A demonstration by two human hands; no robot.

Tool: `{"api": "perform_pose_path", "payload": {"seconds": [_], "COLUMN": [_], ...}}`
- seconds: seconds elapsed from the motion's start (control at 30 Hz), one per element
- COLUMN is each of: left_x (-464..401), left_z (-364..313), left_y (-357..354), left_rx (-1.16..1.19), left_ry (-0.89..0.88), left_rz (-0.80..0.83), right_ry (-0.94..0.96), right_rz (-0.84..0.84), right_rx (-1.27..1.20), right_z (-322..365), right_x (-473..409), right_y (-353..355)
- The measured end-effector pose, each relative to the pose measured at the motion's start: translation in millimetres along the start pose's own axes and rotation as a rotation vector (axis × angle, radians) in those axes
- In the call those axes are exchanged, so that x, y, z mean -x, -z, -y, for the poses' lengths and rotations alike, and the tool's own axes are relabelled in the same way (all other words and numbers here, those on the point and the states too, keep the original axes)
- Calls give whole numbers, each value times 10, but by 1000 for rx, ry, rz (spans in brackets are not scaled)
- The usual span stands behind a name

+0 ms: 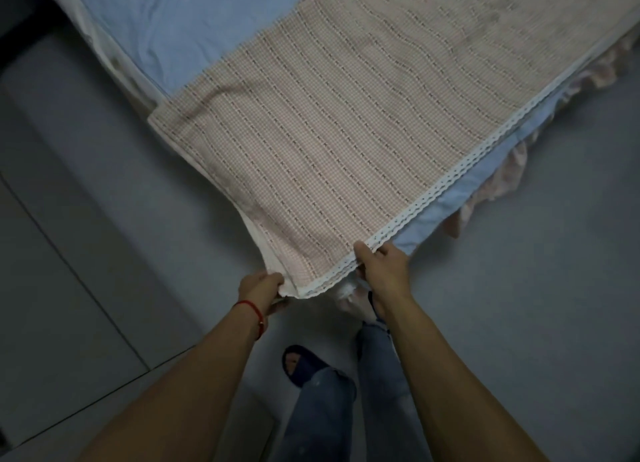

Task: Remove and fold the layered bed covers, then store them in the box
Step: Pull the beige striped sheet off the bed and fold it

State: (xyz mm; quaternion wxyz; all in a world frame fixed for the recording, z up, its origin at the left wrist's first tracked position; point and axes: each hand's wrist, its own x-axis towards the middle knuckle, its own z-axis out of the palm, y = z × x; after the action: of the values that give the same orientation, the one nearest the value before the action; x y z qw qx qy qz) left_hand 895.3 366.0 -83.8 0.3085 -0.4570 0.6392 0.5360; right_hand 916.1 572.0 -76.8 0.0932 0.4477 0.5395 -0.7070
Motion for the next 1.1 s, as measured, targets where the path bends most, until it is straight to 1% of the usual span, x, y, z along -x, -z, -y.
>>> {"api": "perform_pose_path", "payload": {"seconds": [0.07, 0.13, 0.2, 0.27, 0.37, 0.43, 0.53, 0.6, 0.67, 0.7, 0.73, 0.77, 0.83, 0.87, 0.9, 0.93, 0.97, 1.0, 1.03, 1.1], "left_x": [22, 51, 40, 27, 56, 88, 67, 29, -6, -27, -42, -53, -20, 1, -6, -56, -110, -174, -273, -447], "left_z": [156, 271, 310, 269, 153, 93, 85, 90, 44, -15, -103, -219, -539, -732, -961, -1203, -1410, -1589, -1830, -2163], "left_y": [56, 101, 113, 117, 75, 39, 58, 108, 153, 167, 157, 127, -6, -113, -250, -391, -507, -604, -723, -896], "left_rx": [-74, -116, -111, -108, -40, -45, -194, -309, -433, -537, -669, -793, -944, -979, -1013, -1070, -1156, -1277, -1412, -1577], "left_ry": [18, 12, 6, 0, -11, -12, 36, 81, 61, -8, -126, -286, -678, -859, -1005, -1090, -1122, -1094, -1002, -696], "left_rz": [10, 52, 68, 84, 147, 165, 80, 8, -77, -138, -202, -247, -267, -262, -254, -240, -230, -212, -157, 8], "right_ry": [65, 83, 104, 160, 261, 281, 149, 34, -36, -48, -44, -15, 46, 33, -4, -56, -84, -85, -75, -55], "right_rz": [24, 21, 22, -8, -10, 2, -60, -102, -117, -154, -216, -279, -362, -374, -373, -367, -351, -324, -304, -263], "right_rx": [28, 101, 209, 259, 191, 147, 103, 151, 231, 264, 266, 225, 154, 165, 178, 187, 201, 217, 209, 179], "right_z": [27, 17, -30, -49, 63, 97, -107, -275, -318, -310, -290, -259, -234, -208, -174, -132, -118, -128, -120, -127], "right_x": [49, 87, 115, 140, 153, 163, 190, 167, 139, 121, 92, 71, 5, -21, -65, -102, -100, -71, -78, -52], "right_y": [-71, -137, -210, -314, -501, -547, -399, -231, -146, -152, -174, -209, -289, -307, -308, -309, -314, -324, -355, -409]}}
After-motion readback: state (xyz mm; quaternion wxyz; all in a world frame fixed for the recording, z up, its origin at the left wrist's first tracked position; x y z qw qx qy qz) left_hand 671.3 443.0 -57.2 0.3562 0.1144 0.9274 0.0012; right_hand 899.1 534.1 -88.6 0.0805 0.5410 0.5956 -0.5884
